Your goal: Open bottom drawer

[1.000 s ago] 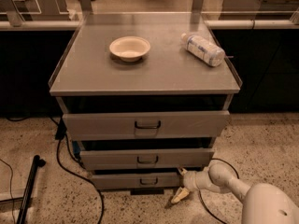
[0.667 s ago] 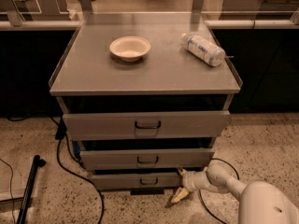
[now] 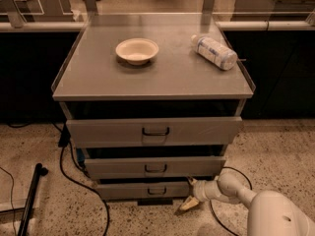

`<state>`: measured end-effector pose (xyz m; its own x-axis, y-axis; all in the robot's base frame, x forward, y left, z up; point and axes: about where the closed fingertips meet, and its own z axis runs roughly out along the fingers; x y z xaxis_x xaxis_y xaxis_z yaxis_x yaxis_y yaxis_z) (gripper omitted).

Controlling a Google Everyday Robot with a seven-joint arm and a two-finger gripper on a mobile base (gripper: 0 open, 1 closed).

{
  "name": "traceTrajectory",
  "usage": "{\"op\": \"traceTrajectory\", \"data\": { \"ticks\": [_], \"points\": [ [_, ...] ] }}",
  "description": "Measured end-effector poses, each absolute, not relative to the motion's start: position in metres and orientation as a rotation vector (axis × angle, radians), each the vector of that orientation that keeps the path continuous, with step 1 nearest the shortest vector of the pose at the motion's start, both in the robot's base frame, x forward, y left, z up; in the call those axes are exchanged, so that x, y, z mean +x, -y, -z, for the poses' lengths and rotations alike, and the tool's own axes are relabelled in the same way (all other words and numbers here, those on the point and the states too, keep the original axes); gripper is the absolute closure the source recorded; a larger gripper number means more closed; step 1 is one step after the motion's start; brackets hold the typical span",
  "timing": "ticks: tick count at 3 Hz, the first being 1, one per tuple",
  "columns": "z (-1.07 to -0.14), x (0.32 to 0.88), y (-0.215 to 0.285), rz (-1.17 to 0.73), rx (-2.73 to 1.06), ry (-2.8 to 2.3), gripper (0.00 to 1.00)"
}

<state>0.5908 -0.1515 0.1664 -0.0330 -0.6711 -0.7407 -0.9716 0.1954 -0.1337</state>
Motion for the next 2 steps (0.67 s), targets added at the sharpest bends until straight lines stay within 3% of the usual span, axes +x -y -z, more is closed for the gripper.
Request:
{"op": "traceTrajectory", "data": {
  "ticks": [2],
  "points": [
    [-0.1668, 0.5908, 0.1515, -0.547, -1.545, -1.775, 0.62]
  ]
}}
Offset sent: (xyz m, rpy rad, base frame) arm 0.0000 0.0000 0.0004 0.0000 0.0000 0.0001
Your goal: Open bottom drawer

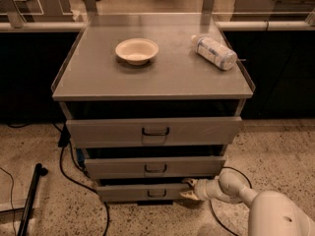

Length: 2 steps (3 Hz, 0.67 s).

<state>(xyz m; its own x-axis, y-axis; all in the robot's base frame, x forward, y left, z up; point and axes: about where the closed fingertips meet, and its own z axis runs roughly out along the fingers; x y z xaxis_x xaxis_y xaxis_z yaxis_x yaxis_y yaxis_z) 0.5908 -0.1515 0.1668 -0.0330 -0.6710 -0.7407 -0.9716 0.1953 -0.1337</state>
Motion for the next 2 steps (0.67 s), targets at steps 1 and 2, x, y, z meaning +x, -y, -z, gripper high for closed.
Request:
{"op": "traceTrajectory", "data": {
  "ticks": [1, 2],
  "points": [
    [-0.1755, 0.5908, 0.1532, -0.547, -1.545, -1.775, 0.85],
    [-0.1837, 0.5908, 0.1566, -0.547, -1.545, -1.775, 1.0]
  ]
}}
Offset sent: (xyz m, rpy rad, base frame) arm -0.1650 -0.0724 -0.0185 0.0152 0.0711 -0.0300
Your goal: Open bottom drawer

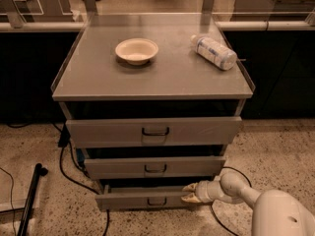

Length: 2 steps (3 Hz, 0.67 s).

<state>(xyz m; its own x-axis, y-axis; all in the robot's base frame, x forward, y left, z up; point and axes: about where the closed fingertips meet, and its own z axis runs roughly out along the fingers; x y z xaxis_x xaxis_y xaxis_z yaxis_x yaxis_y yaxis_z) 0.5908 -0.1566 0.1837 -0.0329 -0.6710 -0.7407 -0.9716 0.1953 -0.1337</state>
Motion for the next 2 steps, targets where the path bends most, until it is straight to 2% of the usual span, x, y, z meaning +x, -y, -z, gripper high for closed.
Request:
{"op": "traceTrajectory", "data": {
  "ticks": [2],
  "points": [
    [-0.1826, 0.5666, 0.1624, -0.56, -1.518, -1.799, 1.0]
  ]
}}
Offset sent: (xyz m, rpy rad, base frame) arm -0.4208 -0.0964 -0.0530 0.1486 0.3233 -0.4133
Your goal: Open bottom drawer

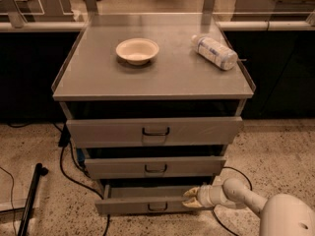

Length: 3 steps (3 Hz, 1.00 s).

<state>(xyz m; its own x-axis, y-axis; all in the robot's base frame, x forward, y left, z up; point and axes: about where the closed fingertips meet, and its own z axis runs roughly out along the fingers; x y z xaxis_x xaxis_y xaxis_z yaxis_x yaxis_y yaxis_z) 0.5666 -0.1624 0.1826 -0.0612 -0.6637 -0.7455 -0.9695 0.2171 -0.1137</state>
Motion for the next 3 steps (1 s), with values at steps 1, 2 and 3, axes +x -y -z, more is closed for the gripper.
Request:
{"op": "traceTrajectory", "data": {
  "ticks": [1, 2, 3],
  "points": [
    [-0.1826, 0.5666, 0.1624, -0.56, -1.518, -1.799, 0.82],
    [-0.1826, 0.5666, 0.1624, -0.56, -1.518, -1.799, 0.59],
    [-0.1825, 0.5666, 0.1623, -0.56, -1.518, -1.799, 0.29]
  ]
}}
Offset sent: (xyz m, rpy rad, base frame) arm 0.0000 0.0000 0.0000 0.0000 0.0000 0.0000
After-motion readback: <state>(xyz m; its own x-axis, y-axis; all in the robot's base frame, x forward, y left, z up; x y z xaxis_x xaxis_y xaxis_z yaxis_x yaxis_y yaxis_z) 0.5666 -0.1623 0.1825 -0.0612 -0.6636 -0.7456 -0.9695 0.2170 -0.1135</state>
